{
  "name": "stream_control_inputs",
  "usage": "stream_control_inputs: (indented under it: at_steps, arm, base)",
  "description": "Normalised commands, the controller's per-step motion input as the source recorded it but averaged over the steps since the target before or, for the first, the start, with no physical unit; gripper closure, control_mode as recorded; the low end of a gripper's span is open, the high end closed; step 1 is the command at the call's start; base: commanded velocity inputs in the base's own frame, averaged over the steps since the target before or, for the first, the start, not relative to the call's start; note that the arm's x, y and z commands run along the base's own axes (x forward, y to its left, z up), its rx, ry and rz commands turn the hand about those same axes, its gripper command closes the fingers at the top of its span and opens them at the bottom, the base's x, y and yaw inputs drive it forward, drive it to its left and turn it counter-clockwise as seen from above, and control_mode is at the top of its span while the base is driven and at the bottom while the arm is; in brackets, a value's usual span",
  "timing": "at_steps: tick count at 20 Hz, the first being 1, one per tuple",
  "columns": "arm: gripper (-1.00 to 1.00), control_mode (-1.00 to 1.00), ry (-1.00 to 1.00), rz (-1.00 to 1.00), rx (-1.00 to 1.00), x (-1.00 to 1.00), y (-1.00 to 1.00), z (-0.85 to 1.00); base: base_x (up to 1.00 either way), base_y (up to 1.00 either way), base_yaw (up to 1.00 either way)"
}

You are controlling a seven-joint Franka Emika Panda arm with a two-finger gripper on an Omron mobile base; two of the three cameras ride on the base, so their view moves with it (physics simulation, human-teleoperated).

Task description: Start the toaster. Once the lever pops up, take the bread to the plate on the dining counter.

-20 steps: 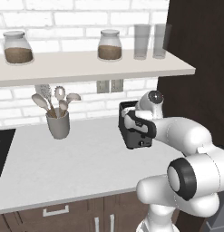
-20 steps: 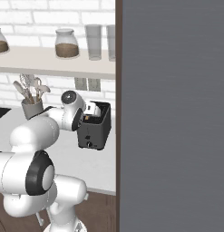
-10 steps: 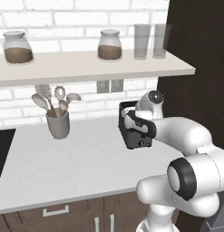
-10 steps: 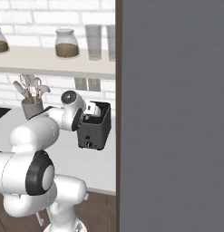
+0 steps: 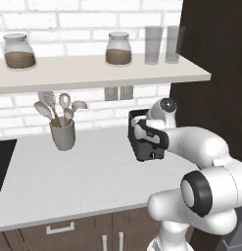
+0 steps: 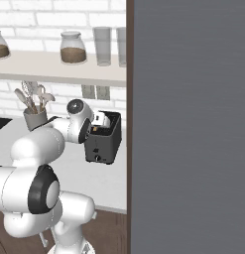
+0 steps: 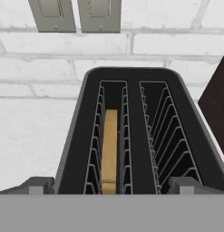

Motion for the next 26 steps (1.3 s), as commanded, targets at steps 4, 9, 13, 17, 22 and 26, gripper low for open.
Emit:
stream_control_inputs:
  at_steps: [4, 9, 13, 17, 22, 26]
  arm:
    - [-1.00, -1.00, 0.00, 0.00, 0.00, 0.00, 0.00, 0.00]
    - [-1.00, -1.00, 0.00, 0.00, 0.00, 0.00, 0.00, 0.00]
    - [-1.00, -1.00, 0.00, 0.00, 0.00, 0.00, 0.00, 0.00]
    - [-1.00, -1.00, 0.00, 0.00, 0.00, 0.00, 0.00, 0.00]
    - [-1.00, -1.00, 0.00, 0.00, 0.00, 0.00, 0.00, 0.00]
    - [-1.00, -1.00, 0.00, 0.00, 0.00, 0.00, 0.00, 0.00]
  base:
    - [0.00, 0.00, 0.00]
    - [0.00, 0.00, 0.00]
    - [0.00, 0.00, 0.00]
    - [0.00, 0.00, 0.00]
    - [0.00, 0.00, 0.00]
    - [0.00, 0.00, 0.00]
